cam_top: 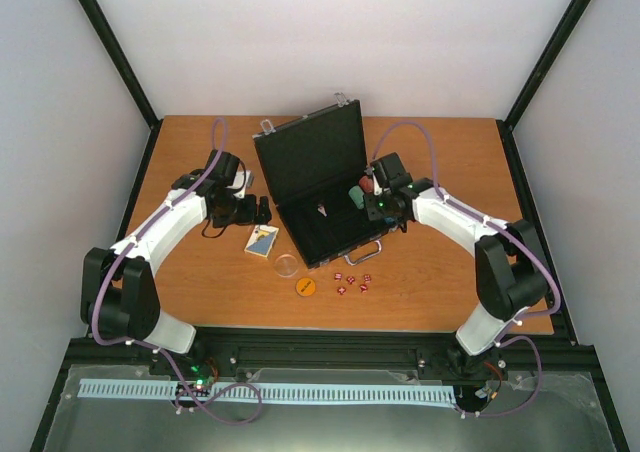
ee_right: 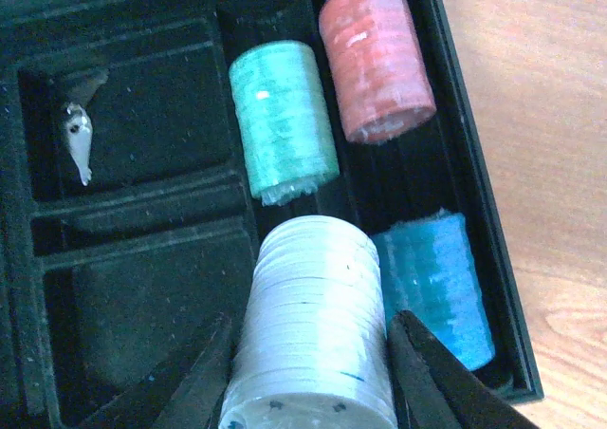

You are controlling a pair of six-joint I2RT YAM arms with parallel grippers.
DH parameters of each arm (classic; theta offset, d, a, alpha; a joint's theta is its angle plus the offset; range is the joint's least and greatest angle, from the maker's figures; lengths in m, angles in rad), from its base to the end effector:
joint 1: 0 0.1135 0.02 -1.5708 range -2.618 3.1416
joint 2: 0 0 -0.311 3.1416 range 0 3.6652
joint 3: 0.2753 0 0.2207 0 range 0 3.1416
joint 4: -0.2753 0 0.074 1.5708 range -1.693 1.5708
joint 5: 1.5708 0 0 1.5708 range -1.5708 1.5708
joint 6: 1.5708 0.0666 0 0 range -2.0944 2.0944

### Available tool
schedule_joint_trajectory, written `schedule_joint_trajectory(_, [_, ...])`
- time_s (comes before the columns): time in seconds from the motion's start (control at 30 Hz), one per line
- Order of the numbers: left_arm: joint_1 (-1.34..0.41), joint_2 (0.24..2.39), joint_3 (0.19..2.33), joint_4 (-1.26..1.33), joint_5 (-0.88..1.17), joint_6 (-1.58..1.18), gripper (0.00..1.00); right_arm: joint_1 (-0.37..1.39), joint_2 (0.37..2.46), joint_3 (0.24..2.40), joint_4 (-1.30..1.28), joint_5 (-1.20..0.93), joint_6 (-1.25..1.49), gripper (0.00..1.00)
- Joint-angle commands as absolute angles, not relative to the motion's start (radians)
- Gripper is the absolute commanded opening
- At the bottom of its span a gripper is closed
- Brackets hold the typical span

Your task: Pack up texas hold em set

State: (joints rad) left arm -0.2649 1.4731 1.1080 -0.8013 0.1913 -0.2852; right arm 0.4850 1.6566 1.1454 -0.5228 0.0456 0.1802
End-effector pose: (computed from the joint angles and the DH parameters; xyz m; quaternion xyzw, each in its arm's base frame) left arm 0.2518 -0.0814 0.2751 0.0093 0.9753 -0.1443 0.1670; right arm 0.2961 0.1526 0.2510 -0.1404 0.9537 0.0658 0.2578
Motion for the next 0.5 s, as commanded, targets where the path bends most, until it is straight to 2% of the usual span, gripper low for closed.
schedule_joint_trajectory(0.0, [-0.268, 1.476, 1.108, -0.783, 0.202, -0.27, 1.0, 0.488, 1.682, 1.153, -0.414, 0.055, 0.168, 0.25])
schedule_joint_trajectory(0.47, [-0.268, 1.466, 1.101, -0.797, 0.186, -0.262, 1.0, 0.487, 1.775, 1.152, -0.383, 0.046, 0.152, 0.25])
